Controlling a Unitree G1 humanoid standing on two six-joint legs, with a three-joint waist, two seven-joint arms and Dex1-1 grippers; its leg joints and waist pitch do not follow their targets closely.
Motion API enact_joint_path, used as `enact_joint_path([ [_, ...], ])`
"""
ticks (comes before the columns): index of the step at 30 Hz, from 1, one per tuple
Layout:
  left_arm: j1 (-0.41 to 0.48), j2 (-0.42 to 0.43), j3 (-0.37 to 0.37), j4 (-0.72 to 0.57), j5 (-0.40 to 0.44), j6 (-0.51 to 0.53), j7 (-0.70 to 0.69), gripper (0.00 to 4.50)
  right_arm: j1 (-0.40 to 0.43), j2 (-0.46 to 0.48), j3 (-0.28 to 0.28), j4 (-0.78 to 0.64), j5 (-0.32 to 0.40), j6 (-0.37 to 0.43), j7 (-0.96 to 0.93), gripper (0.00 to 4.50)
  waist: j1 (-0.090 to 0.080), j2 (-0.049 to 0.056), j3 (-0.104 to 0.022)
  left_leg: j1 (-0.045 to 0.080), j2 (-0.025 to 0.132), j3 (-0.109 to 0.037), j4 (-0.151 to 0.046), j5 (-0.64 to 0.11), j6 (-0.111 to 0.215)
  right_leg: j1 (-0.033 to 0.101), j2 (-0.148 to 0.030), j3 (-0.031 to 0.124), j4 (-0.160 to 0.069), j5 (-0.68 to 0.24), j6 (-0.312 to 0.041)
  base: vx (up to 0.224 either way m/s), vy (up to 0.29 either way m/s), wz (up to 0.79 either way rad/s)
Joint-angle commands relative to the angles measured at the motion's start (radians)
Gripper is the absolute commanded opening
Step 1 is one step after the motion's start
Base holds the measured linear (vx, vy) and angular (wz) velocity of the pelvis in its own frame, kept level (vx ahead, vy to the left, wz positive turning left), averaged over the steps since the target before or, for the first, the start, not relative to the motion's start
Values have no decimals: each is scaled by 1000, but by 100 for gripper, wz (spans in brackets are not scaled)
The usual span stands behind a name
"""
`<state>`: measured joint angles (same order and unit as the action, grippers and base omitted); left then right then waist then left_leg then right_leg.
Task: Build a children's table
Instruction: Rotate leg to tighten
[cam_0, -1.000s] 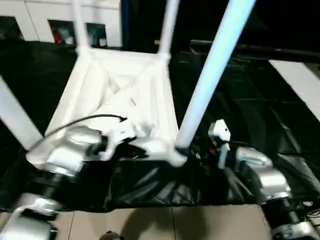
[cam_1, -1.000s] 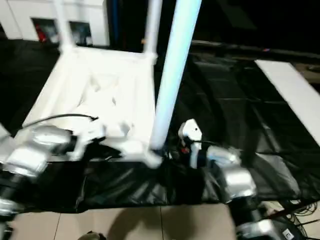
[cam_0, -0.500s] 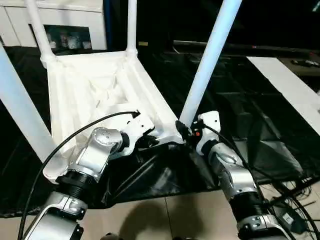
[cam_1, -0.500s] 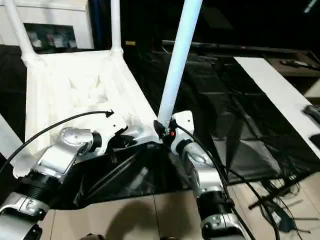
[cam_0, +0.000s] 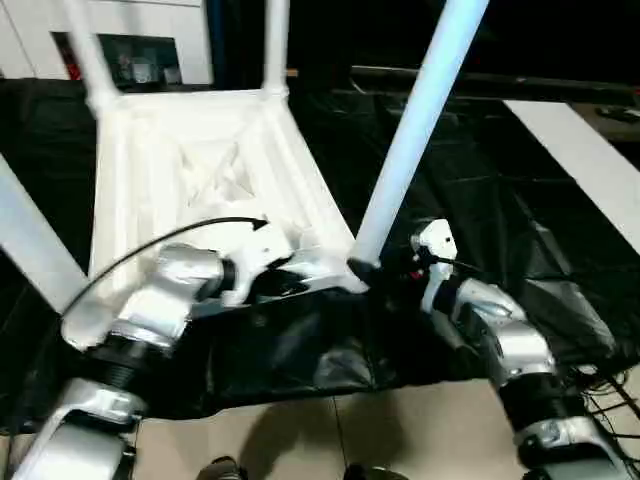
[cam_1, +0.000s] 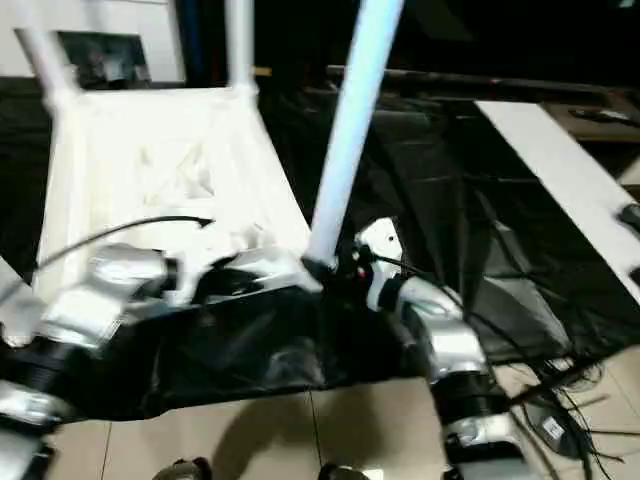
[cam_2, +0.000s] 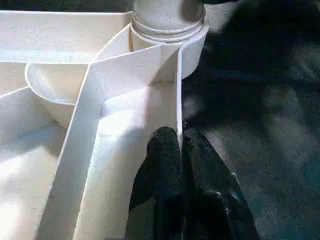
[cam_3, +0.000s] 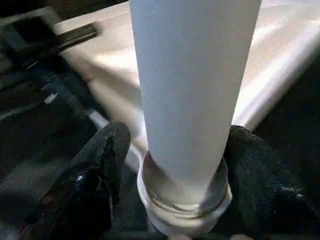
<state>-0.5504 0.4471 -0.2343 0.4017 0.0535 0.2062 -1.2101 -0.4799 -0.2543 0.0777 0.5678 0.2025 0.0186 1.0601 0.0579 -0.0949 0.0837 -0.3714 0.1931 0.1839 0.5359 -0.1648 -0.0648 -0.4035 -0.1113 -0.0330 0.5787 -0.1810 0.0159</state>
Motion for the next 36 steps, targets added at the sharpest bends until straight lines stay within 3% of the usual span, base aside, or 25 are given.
enact_joint_path([
  [1, 30, -14, -49, 29, -16, -12, -64, 0, -16, 5, 42, 13, 0, -4, 72, 319, 2, -4, -41, 15, 36, 4, -56, -239, 77, 15, -30, 32, -70, -276, -183, 73, -70, 9],
  [3, 29, -3, -50, 23, -23, -3, -87, 0, -25, -5, 46, 16, 2, 3, 106, 319, 8, -1, -51, 19, 39, 16, -45, -141, 85, 21, -27, 27, -48, -146, -226, 87, -67, 7],
  [4, 28, 3, -52, 19, -35, -7, -109, 0, -33, -10, 52, 21, 5, 10, 135, 319, 10, -5, -52, 14, 36, 22, -37, -74, 97, 26, -20, 27, -32, -41, -245, 87, -52, 2],
  [5, 28, 3, -52, 19, -36, -7, -109, 0, -34, -10, 52, 22, 5, 10, 136, 292, 14, -5, -49, 11, 33, 24, -34, -51, 110, 28, -17, 27, -25, 16, -255, 73, -30, -1],
  [10, 20, 20, -62, 23, -53, -23, -151, 0, -56, -19, 72, 50, 1, -9, 188, 255, 23, -2, -53, 14, 34, 24, -29, -55, 117, 33, -15, 25, -14, 49, -269, 26, -8, -1],
  [14, 16, 26, -63, 31, -53, -28, -168, 0, -64, -22, 81, 66, -3, -10, 216, 218, 24, 0, -48, 16, 39, 21, -36, -129, 80, 31, -18, 24, -24, -71, -253, 0, 0, 0],
  [18, 10, 36, -61, 39, -50, -30, -183, 0, -69, -27, 88, 77, -2, 11, 257, 210, 23, 4, -48, 16, 40, 18, -40, -172, 50, 30, -21, 25, -30, -141, -236, 0, 0, 0],
  [22, 8, 43, -62, 44, -49, -22, -178, 0, -57, -36, 101, 70, -2, 28, 281, 206, 24, 4, -52, 18, 39, 18, -38, -154, 50, 31, -19, 25, -26, -103, -242, 0, 0, 0],
  [26, 8, 46, -60, 55, -37, -14, -159, 0, -31, -41, 117, 62, -7, 39, 297, 206, 27, 5, -57, 16, 36, 20, -31, -106, 71, 36, -17, 23, -17, -24, -261, 0, 0, 0],
  [30, 8, 32, -47, 59, -26, 10, -105, 0, -4, -23, 106, 58, -5, 65, 241, 206, 29, 7, -58, 18, 38, 19, -32, -123, 68, 36, -19, 23, -19, -47, -264, 0, 0, 0],
  [35, 27, -19, -36, 33, -9, 59, 8, 0, 51, 42, 83, 52, -39, 82, 29, 205, 27, 8, -51, 21, 42, 12, -48, -237, 8, 32, -25, 26, -39, -223, -222, 0, 0, 0],
  [36, 32, -33, -37, 24, -5, 74, 31, 0, 63, 61, 75, 50, -40, 84, -16, 205, 26, 8, -47, 23, 43, 10, -52, -272, -9, 26, -26, 27, -47, -271, -203, 0, 0, 0],
])
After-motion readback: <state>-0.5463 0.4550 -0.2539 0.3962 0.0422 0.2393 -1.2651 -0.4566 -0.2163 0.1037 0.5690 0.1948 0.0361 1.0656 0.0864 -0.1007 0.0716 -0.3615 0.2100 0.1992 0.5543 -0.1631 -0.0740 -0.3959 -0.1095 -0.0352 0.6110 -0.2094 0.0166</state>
